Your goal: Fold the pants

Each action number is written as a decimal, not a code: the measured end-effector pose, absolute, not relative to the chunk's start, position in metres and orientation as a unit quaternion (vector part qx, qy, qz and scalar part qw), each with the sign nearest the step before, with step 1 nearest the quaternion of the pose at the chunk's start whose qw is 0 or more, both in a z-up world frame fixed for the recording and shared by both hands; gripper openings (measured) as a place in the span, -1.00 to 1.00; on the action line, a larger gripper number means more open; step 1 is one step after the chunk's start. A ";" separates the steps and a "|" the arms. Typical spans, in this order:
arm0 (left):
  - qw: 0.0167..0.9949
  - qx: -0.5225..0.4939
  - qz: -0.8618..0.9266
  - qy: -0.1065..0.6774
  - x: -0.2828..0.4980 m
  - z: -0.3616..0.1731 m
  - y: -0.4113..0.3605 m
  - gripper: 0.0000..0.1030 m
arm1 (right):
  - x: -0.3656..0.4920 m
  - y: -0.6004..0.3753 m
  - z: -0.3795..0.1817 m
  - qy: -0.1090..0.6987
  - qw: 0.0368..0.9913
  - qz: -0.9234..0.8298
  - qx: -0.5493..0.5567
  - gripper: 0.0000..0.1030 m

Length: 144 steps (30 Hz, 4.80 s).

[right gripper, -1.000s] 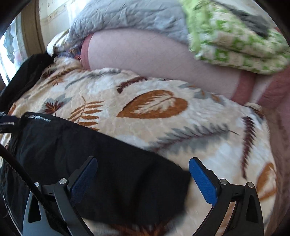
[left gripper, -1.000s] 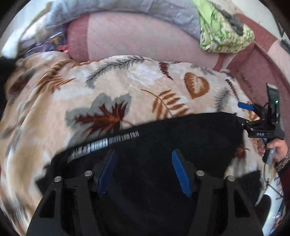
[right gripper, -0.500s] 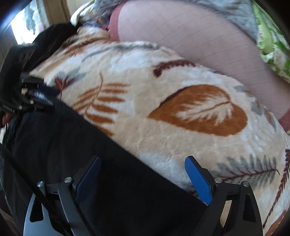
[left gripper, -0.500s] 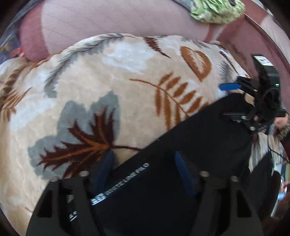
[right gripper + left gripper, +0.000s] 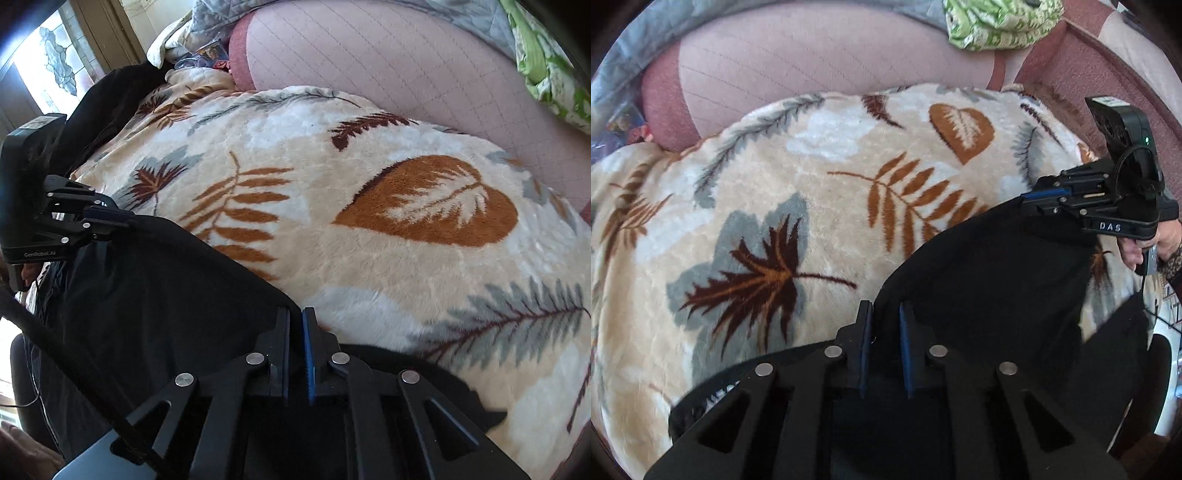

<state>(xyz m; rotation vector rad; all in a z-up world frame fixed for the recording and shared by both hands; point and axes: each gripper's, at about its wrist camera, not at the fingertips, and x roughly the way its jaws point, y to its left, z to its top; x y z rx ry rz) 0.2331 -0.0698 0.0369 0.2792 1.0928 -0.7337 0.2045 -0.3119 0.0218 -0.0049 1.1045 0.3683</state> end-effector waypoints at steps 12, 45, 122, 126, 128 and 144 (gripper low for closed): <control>0.827 0.086 -0.328 0.448 0.113 0.108 -0.028 -0.75 | 0.104 -0.277 0.100 0.467 0.868 0.169 -0.012 -0.87; 0.861 -0.022 -0.242 0.447 -0.100 0.103 0.060 -0.28 | -0.097 -0.220 0.094 0.430 0.901 0.056 -0.010 0.45; 0.880 -0.160 -0.127 0.428 -0.069 0.058 0.168 0.25 | 0.102 -0.163 0.039 0.528 0.843 0.105 -0.006 -0.95; 0.877 -0.182 -0.103 0.432 -0.070 0.054 0.193 0.25 | 0.125 -0.171 0.030 0.530 0.848 0.027 -0.009 -1.00; 0.879 -0.191 -0.088 0.428 -0.073 0.056 0.207 0.25 | 0.124 -0.171 0.035 0.523 0.852 -0.004 -0.015 -0.99; 0.870 -0.288 -0.010 0.400 -0.112 0.063 0.281 0.33 | -0.001 0.091 0.042 0.455 0.827 0.288 -0.161 0.36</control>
